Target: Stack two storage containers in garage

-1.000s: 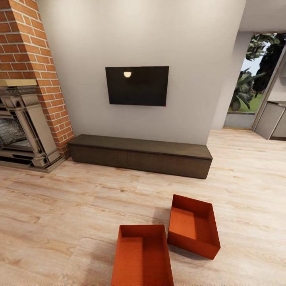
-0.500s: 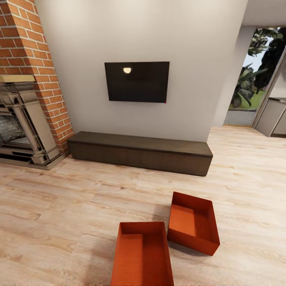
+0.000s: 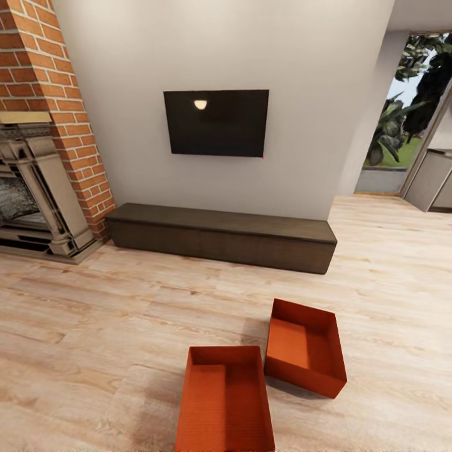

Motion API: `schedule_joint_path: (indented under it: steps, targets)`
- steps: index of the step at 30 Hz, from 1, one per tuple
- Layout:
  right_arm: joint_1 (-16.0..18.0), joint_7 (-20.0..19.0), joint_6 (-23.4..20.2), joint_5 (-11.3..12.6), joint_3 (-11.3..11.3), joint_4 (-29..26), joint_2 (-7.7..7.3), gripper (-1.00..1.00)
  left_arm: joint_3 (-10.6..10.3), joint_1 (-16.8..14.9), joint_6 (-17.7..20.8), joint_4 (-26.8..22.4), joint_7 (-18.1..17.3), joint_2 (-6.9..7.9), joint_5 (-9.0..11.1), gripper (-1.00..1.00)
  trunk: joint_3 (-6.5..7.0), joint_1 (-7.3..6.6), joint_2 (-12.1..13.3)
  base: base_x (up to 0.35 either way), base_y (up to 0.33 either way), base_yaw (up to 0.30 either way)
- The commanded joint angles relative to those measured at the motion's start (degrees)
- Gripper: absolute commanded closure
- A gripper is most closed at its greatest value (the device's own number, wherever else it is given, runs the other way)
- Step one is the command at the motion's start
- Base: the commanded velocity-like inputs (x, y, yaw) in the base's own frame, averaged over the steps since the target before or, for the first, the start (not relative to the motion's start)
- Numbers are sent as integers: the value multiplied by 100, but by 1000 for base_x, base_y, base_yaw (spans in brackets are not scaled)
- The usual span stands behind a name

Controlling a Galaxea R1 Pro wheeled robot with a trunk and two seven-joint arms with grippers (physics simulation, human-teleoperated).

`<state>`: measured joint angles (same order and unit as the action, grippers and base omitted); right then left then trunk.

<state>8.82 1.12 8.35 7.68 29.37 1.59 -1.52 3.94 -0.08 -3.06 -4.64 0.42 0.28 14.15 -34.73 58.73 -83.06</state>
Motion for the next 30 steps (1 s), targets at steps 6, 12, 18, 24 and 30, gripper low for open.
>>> schedule_joint_path:
  steps: [6,12,18,24,30]
  targets:
    - [5,3,35,58,51,17,3,-100,37,-1,-10,-1,2,-2,0,-100,-60,0,-2,0,0,0]
    - [6,3,36,58,54,17,3,-100,37,-1,-10,-1,2,-2,0,-100,-116,0,-2,0,0,0]
    - [5,3,39,58,53,17,3,-100,37,-1,-10,-1,2,-2,0,-100,-172,0,-2,0,0,0]
    - [5,3,39,57,52,17,3,-100,37,-1,-10,-1,2,-2,0,-100,-227,0,-2,0,0,0]
    - [5,3,43,57,52,17,3,-100,37,-1,-10,-1,2,-4,0,-100,-283,0,-2,0,0,0]
